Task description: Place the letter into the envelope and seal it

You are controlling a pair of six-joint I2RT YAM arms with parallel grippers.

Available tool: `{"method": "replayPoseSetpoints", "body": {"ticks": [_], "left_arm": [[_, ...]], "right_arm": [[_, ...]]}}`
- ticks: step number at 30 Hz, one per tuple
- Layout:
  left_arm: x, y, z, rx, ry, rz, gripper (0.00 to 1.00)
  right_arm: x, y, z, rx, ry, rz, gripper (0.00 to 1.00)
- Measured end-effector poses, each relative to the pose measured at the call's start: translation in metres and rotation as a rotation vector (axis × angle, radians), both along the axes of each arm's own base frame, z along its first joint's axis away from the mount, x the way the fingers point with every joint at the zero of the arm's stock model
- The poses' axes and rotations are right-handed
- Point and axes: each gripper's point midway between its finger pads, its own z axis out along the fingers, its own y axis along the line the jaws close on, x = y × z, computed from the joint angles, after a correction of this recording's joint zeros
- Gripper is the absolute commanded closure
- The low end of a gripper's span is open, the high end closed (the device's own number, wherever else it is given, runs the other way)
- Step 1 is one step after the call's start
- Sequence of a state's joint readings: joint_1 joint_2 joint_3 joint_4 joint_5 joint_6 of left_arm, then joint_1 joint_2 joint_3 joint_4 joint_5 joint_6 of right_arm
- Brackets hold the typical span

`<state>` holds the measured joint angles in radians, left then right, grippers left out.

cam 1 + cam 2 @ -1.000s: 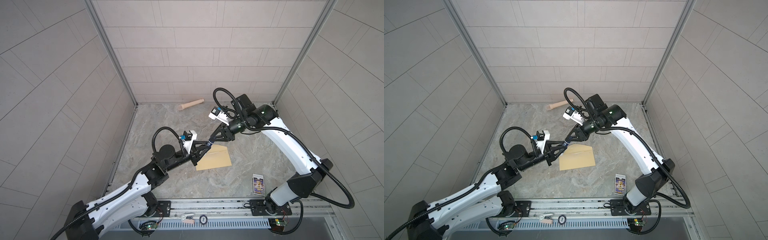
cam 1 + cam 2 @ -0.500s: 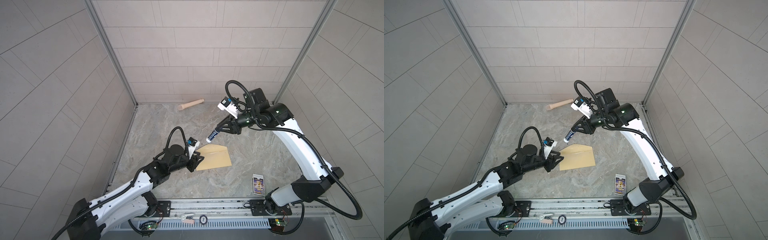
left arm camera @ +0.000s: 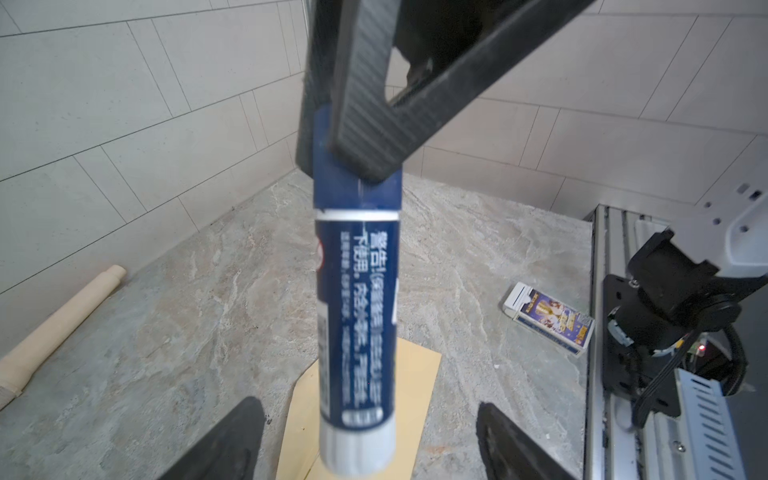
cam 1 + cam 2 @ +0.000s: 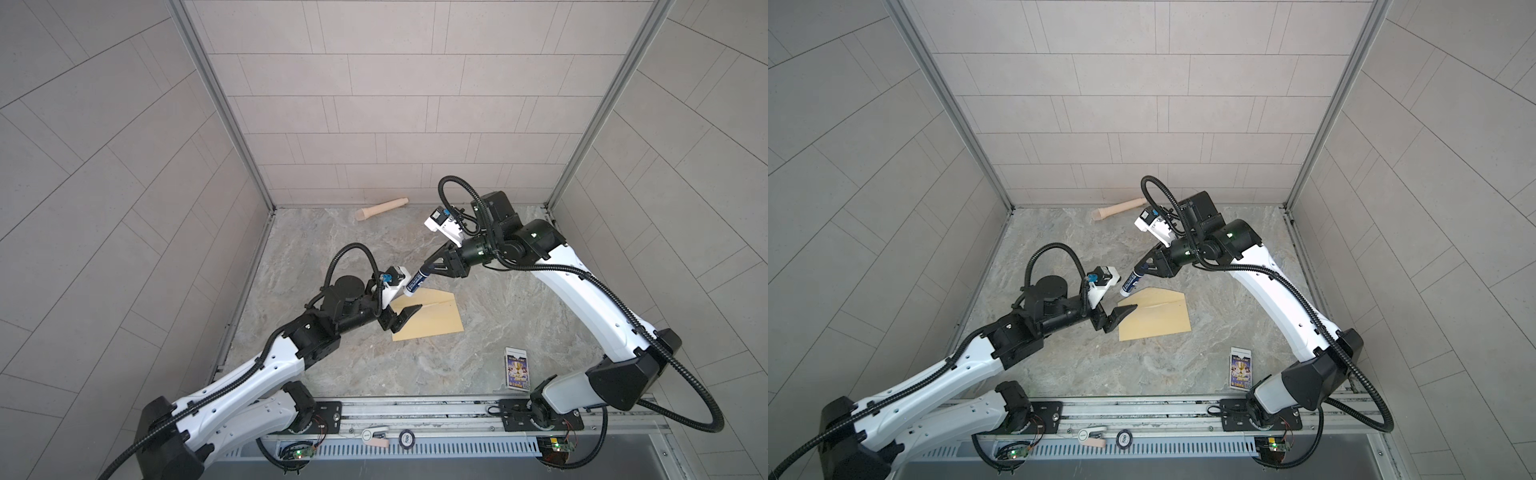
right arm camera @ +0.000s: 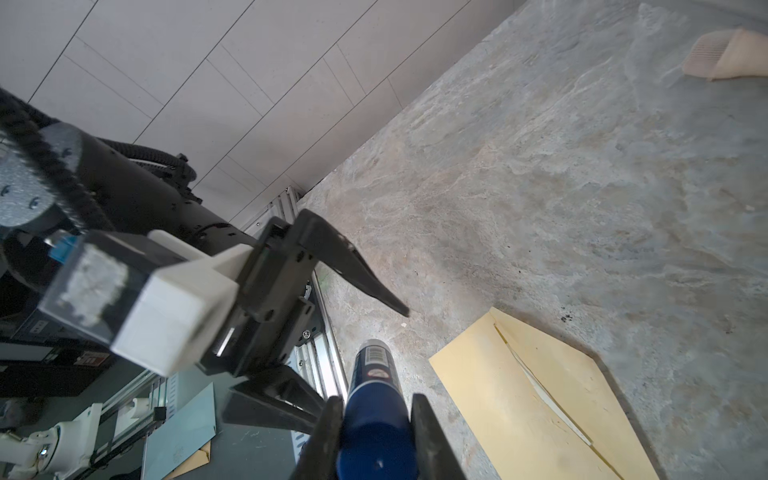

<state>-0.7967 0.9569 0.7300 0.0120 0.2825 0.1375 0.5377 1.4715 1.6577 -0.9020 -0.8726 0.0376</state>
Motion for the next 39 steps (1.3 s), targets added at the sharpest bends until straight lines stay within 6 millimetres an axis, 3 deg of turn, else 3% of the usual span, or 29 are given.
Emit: {"method": "replayPoseSetpoints", "body": {"ticks": [3, 6, 11, 15, 23, 28, 32, 37, 39], "left_arm": [[0.006, -0.004, 0.007, 0.021, -0.041, -0.006, 0.13], [0.01, -0.009, 0.024, 0.004, -0.09, -0.015, 0.2], [0.011, -0.017, 0.039, -0.03, -0.12, -0.041, 0.61], [0.014, -0.02, 0.035, -0.029, -0.087, -0.044, 1.0], [0.013, -0.022, 0.042, -0.052, -0.022, -0.048, 1.0], [0.014, -0.018, 0.05, -0.155, 0.021, -0.046, 1.0], [0.002, -0.011, 0.051, -0.253, 0.055, -0.076, 1.0], [-0.011, 0.008, -0.018, -0.18, 0.26, -0.04, 1.0], [-0.012, 0.011, -0.031, -0.161, 0.31, -0.022, 1.0]], "right_arm": [[-0.009, 0.008, 0.0, 0.0, 0.002, 0.031, 1.0], [-0.01, 0.01, -0.002, -0.003, 0.008, 0.035, 1.0], [-0.007, 0.012, -0.004, -0.005, 0.015, 0.028, 1.0], [-0.004, 0.011, -0.01, -0.023, 0.026, 0.018, 1.0], [0.0, 0.006, -0.001, -0.015, 0.016, 0.045, 1.0], [0.0, 0.004, 0.011, 0.002, 0.015, 0.098, 1.0], [-0.007, 0.004, 0.02, 0.022, 0.009, 0.155, 1.0], [0.026, -0.031, 0.061, 0.045, -0.157, 0.042, 1.0], [0.026, -0.035, 0.067, 0.043, -0.186, 0.026, 1.0]]}}
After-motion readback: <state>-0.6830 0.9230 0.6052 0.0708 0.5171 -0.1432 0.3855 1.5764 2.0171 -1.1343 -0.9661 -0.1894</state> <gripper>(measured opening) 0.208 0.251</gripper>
